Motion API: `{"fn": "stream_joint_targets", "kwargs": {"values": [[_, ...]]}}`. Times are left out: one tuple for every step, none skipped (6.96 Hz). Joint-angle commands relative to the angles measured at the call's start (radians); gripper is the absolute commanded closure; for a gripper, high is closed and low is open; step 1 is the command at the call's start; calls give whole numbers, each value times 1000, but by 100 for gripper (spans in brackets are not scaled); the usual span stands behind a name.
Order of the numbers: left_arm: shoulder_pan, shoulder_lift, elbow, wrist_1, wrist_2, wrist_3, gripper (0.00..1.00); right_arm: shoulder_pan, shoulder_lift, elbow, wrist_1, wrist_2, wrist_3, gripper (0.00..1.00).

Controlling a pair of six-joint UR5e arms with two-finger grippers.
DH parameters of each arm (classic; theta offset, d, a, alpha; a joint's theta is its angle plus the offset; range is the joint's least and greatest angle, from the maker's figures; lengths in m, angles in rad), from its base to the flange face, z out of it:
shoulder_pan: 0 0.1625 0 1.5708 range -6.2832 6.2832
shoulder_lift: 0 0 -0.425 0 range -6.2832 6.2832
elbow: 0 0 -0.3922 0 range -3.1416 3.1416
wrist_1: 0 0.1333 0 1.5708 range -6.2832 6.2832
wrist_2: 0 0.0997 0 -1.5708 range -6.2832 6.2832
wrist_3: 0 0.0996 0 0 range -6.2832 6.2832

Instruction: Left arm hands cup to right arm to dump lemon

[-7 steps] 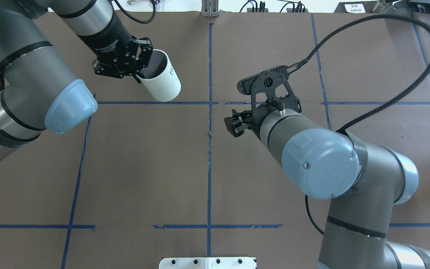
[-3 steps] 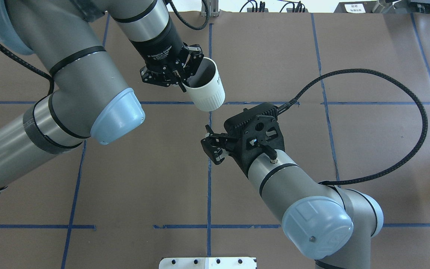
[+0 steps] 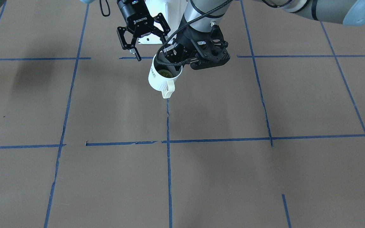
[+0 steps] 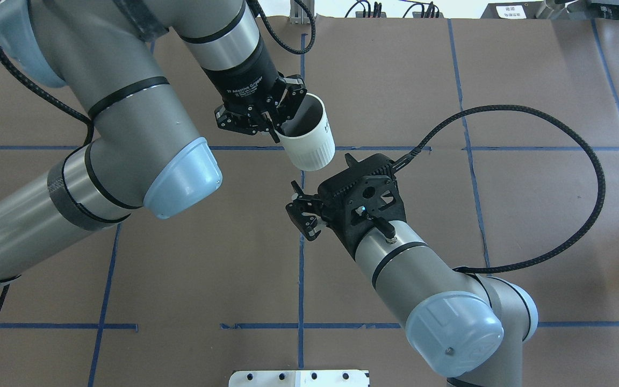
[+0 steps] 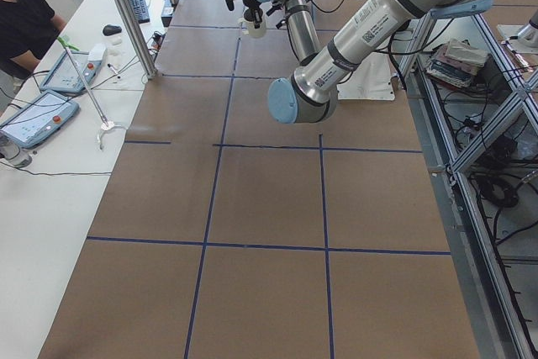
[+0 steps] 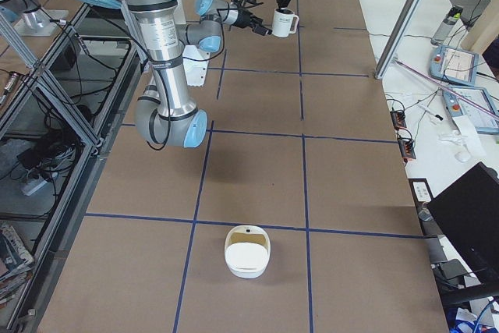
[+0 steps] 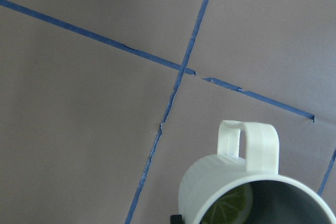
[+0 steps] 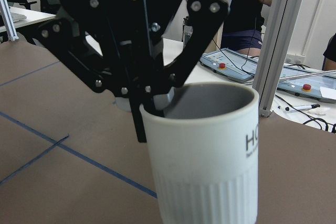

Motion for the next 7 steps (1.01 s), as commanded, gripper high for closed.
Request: {"fn": "stream_joint_targets", "kwargs": {"values": [[18, 2, -14, 3, -22, -3, 100, -1, 0, -7, 12, -3, -8, 0], [19, 3, -14, 5, -22, -15, 100, -2, 1, -9, 12, -21, -8, 0], [22, 3, -17, 5, -22, -20, 100, -1, 0, -18, 12, -41, -9, 0], [30, 2, -20, 5, -23, -22, 100, -1, 1, -19, 12, -43, -9, 0], [32, 3, -30, 5, -23, -22, 100, -1, 0, -19, 12, -43, -9, 0], [33, 3, -34, 5, -31, -22, 100, -1, 1, -19, 14, -43, -9, 0], [33, 3, -34, 5, -32, -22, 100, -1, 1, -19, 14, -43, -9, 0]]}}
